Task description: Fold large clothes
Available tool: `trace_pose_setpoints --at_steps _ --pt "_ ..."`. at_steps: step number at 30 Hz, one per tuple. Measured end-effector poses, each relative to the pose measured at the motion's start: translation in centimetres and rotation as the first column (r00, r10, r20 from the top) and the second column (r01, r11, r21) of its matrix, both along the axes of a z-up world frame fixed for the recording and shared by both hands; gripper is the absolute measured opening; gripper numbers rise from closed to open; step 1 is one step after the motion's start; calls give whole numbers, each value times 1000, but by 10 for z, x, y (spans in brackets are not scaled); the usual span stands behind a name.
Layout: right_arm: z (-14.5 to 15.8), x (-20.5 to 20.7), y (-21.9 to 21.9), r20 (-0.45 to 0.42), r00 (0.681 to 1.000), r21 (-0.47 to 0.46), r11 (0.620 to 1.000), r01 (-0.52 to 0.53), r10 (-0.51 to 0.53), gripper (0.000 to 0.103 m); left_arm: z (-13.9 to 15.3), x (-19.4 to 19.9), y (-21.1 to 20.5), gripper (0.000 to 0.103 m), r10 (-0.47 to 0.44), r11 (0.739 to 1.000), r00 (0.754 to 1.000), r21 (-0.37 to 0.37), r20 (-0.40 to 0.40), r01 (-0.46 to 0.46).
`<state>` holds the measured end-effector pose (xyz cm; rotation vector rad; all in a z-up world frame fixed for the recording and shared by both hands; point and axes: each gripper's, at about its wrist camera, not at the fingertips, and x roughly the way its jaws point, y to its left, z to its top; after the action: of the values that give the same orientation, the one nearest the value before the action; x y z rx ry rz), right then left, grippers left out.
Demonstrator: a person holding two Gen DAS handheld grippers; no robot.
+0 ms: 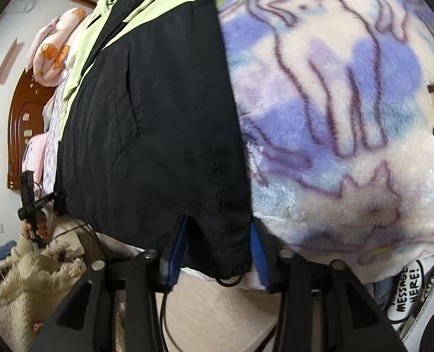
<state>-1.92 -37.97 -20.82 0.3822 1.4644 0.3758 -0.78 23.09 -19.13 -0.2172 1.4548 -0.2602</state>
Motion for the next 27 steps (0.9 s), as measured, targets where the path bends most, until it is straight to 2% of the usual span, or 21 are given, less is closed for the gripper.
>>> trace_pose_setpoints --at_steps 3,4,8,12,16,19,21,23,24,25,26,27 --pt "8 0 7 27 999 -23 999 -28 28 20 4 3 -12 8 -27 999 1000 20 -13 27" --pt "13 1 11 49 998 -32 998 -45 47 18 8 4 -18 7 -38 999 999 -3 -13 38" --pt "44 12 27 141 985 18 995 -100 97 16 39 14 -35 6 -15 990 999 -139 43 21" --pt "81 33 38 244 966 94 989 -116 90 16 80 35 -37 5 120 955 983 -287 136 -77" --pt "128 73 36 368 930 192 978 -86 9 15 129 76 -19 5 288 894 934 -409 209 -184" --pt "159 113 27 430 898 249 968 -15 -97 15 162 119 -2 5 373 878 886 -413 275 -242" --pt "172 142 15 454 873 261 963 63 -180 15 169 154 14 5 429 856 859 -428 280 -288" --pt "179 176 -3 452 842 288 941 174 -294 16 171 193 33 6 497 832 823 -421 276 -361" --pt "181 192 -13 446 819 292 924 247 -360 20 168 217 29 13 517 826 814 -404 263 -394" --pt "181 206 -22 439 799 291 906 308 -412 23 163 237 35 27 535 817 811 -389 239 -425" --pt "179 225 -32 411 784 311 880 360 -466 29 157 246 41 38 550 807 807 -383 215 -449" --pt "176 236 -38 392 780 324 867 379 -487 53 149 262 46 64 576 788 797 -384 183 -481"
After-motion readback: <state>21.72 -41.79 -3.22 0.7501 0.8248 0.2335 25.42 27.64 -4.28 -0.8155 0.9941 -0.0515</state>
